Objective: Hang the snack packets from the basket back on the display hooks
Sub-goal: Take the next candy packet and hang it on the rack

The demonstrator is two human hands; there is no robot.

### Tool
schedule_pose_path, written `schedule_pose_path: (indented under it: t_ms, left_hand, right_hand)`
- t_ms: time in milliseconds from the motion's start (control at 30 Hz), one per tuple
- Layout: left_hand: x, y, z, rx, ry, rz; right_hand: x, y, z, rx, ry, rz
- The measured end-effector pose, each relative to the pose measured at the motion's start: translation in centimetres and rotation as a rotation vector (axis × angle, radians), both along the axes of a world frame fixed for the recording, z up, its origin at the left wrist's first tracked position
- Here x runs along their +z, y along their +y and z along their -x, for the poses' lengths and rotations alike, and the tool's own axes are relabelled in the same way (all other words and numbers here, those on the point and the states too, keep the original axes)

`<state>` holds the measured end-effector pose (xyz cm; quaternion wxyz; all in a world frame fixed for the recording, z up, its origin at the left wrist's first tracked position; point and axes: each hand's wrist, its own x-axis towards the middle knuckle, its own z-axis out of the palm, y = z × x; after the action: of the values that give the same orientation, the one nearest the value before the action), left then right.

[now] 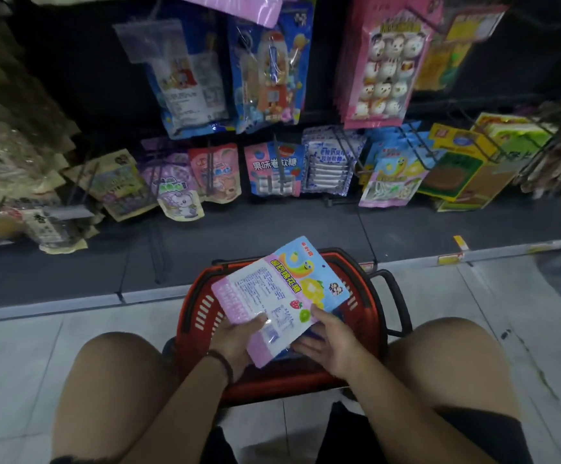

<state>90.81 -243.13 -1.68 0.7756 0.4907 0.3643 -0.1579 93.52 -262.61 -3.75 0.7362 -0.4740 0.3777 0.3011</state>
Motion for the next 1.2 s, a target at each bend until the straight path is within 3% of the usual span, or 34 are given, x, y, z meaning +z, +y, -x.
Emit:
schedule_pose_path:
  t_ms: [100, 233, 267, 367, 433, 533, 633, 700, 800, 933, 1000, 1200]
  left_hand:
    - [1.3, -0.4, 2.9, 0.051, -0.006, 0.099]
    - [3.4, -0.2, 3.6, 0.028, -0.061, 0.014]
    - [3.5, 0.2, 3.7, 0.089, -0.097, -0.108]
    - [3.8, 1.1, 4.4, 0.275, -0.270, -0.764]
    - [4.0, 1.0, 4.8, 0.156, -0.425, -0.947]
    - [3.5, -0.2, 5.2, -0.223, -0.581, -0.911]
    - [2.0, -1.3, 5.8, -0.486, -0.650, -1.049]
    - [1.9, -1.5, 6.2, -0.472, -0.636, -0.952]
    - [2.8, -1.4, 5.7, -0.231, -0.567, -0.790]
    - [4.2, -0.2, 4.8, -0.017, -0.468, -0.569]
    - [4.3, 0.4, 4.4, -0.020, -0.424, -0.421]
    - [4.9, 0.7, 3.8, -0.070, -0.419, -0.224]
  right_hand:
    - [1.8, 0.5, 0.2, 0.013, -0.130, -0.121]
    - [3.4, 0.1, 0.5, -0.041, -0.249, -0.039]
    - [3.7, -0.1, 0.7, -0.059, -0.273, 0.000]
    - [4.9, -0.1, 1.4, -0.077, -0.331, 0.110]
    - [5.3, 0.4, 2.2, -0.090, -0.362, 0.161]
    - [6.0, 1.8, 3.7, -0.072, -0.446, 0.191]
    - [6.7, 3.4, 5.5, 0.013, -0.544, 0.136]
    - [6.9, 3.9, 6.7, 0.122, -0.639, 0.081]
    - [6.6, 3.9, 6.9, 0.303, -0.799, 0.140]
    - [6.6, 3.2, 5.5, 0.325, -0.913, 0.449]
    - [6.5, 2.6, 4.7, 0.232, -0.887, 0.551]
    - [8.3, 0.6, 1.7, 0.109, -0.714, 0.359]
